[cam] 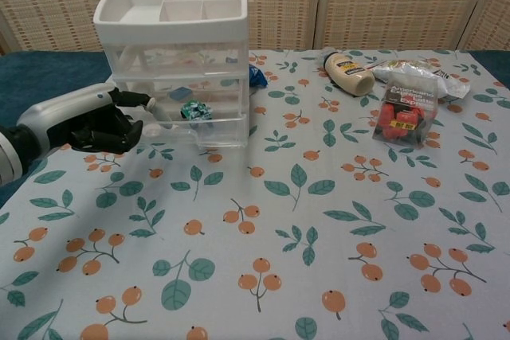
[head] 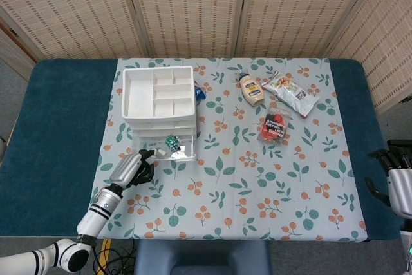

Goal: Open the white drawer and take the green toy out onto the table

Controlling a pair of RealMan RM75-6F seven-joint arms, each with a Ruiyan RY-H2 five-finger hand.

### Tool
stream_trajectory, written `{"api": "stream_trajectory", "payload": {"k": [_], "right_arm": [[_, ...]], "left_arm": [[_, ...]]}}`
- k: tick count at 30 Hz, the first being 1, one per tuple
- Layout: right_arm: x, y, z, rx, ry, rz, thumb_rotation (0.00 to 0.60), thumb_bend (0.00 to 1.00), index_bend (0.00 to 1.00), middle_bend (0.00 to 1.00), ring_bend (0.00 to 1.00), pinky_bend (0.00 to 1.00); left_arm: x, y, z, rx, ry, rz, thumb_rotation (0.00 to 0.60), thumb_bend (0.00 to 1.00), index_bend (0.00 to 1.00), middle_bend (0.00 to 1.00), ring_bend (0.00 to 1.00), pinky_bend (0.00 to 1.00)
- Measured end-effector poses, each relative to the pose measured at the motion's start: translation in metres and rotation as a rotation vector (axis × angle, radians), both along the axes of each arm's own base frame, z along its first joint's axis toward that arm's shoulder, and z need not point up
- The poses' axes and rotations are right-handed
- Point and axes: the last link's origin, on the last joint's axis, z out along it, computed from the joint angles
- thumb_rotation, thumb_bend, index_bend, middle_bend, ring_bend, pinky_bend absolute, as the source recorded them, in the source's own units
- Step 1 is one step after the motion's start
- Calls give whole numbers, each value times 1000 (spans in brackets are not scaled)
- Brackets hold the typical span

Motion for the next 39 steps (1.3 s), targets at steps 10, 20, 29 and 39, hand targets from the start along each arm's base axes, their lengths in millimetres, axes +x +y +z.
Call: {"api": "stream_trajectory", "payload": {"k": [10, 20, 29, 39], "right_arm": [[1, 0, -1, 6, 4, 3, 600, 329, 277, 293, 198, 297], [1, -1, 0, 5, 4, 3, 600, 328, 277, 293, 198, 297], [0, -2, -1, 6, -1, 3, 600, 328, 277, 293, 198, 297], [0, -2, -1, 5, 0, 1, 600, 328, 277, 293, 198, 297]], "left_arm": [[-1, -7, -2, -16, -6, 3, 600, 675, 389, 941, 1000, 1000], [-1, -11, -1, -23, -7, -3, 600, 675, 379, 940, 1000, 1000], [2, -13, 0, -20, -13, -18, 600, 675, 307, 939, 1000, 1000], [2, -17, 6, -23, 20, -47, 600, 673, 304, 937, 1000, 1000]]}}
